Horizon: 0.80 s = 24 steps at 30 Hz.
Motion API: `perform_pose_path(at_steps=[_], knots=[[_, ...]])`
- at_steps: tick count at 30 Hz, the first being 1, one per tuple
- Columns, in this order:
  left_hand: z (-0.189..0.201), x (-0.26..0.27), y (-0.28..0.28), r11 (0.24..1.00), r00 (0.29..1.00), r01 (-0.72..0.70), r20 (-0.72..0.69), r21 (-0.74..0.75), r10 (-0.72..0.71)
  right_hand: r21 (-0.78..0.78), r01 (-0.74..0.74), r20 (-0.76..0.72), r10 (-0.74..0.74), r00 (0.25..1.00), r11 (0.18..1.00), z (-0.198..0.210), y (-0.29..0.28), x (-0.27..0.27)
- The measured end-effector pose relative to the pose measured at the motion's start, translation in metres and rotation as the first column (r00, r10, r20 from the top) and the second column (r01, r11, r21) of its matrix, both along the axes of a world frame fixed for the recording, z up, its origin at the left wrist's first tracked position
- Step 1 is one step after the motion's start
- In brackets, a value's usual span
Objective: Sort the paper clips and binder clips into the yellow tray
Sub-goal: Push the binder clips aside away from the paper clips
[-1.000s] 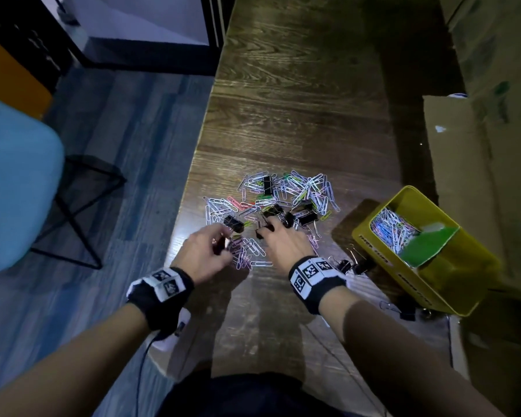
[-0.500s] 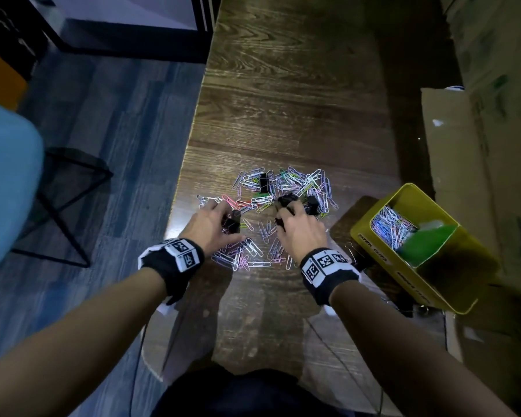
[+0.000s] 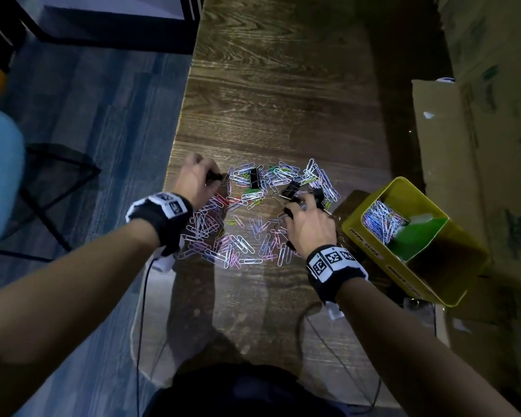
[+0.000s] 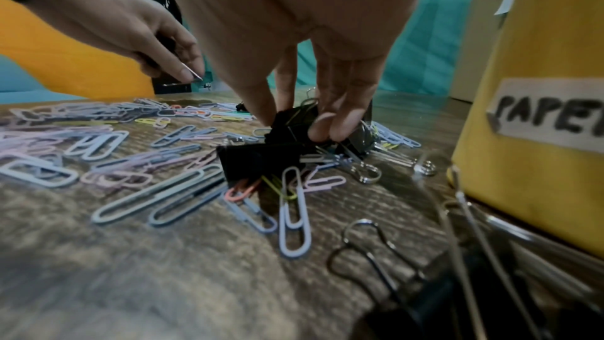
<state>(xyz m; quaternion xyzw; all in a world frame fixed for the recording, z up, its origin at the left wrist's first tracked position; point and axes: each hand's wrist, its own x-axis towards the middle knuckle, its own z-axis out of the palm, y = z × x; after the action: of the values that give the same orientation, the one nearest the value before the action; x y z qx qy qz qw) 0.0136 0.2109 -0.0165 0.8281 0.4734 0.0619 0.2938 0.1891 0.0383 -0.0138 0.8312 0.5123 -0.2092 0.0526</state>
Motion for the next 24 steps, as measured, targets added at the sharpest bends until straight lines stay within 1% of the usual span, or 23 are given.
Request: perform_pose_path(at_steps=[2,4,8,11,13,15,16,18,19,21,22,24], knots=[[-0.004,0.006,0.014,0.999,0.999,0.025,-0.043,-0.021,-0.026,0.005,0.011,-0.001,-0.011,1.0,1.0,0.001,-0.004,0.001],[-0.007,0.012,0.022,0.996,0.994,0.081,-0.065,-0.032,-0.083,0.017,0.018,-0.006,-0.018,1.0,1.0,0.0,-0.008,0.003],[-0.005,0.017,0.026,0.992,0.991,0.111,-0.068,-0.059,-0.115,0.057,0.047,-0.038,-0.045,0.998,0.997,-0.003,-0.013,0.011],[-0.003,0.01,0.021,0.991,0.996,0.088,-0.023,-0.102,-0.091,0.094,0.068,-0.052,-0.064,0.997,0.993,-0.006,-0.016,0.015],[-0.006,-0.002,0.016,0.991,0.998,0.046,0.038,-0.125,-0.041,0.11,0.085,-0.061,-0.079,0.995,0.99,-0.006,-0.02,0.013],[-0.013,-0.017,0.005,0.998,0.996,-0.007,0.086,-0.057,0.012,0.127,0.099,-0.046,-0.094,0.995,0.987,-0.005,-0.026,0.006],[-0.018,-0.025,-0.004,0.999,0.996,-0.036,0.079,-0.011,0.037,0.153,0.093,-0.025,-0.091,0.996,0.984,-0.005,-0.03,0.0],[-0.028,-0.038,-0.027,0.996,0.997,-0.071,0.011,0.057,0.071,0.227,0.038,-0.016,-0.035,0.999,0.973,-0.007,-0.038,-0.013],[-0.033,-0.042,-0.039,0.996,0.997,-0.065,-0.034,0.057,0.067,0.234,-0.01,-0.026,0.017,1.0,0.972,-0.008,-0.042,-0.02],[-0.044,-0.045,-0.061,1.0,0.991,-0.024,-0.132,-0.002,0.024,0.195,-0.091,-0.029,0.099,0.995,0.976,-0.015,-0.05,-0.027],[-0.05,-0.045,-0.069,0.999,0.984,0.005,-0.178,-0.034,-0.01,0.182,-0.094,-0.028,0.101,0.994,0.979,-0.018,-0.053,-0.027],[-0.057,-0.044,-0.084,0.995,0.967,0.055,-0.244,-0.08,-0.073,0.2,-0.032,-0.039,0.041,0.998,0.979,-0.022,-0.058,-0.024]])
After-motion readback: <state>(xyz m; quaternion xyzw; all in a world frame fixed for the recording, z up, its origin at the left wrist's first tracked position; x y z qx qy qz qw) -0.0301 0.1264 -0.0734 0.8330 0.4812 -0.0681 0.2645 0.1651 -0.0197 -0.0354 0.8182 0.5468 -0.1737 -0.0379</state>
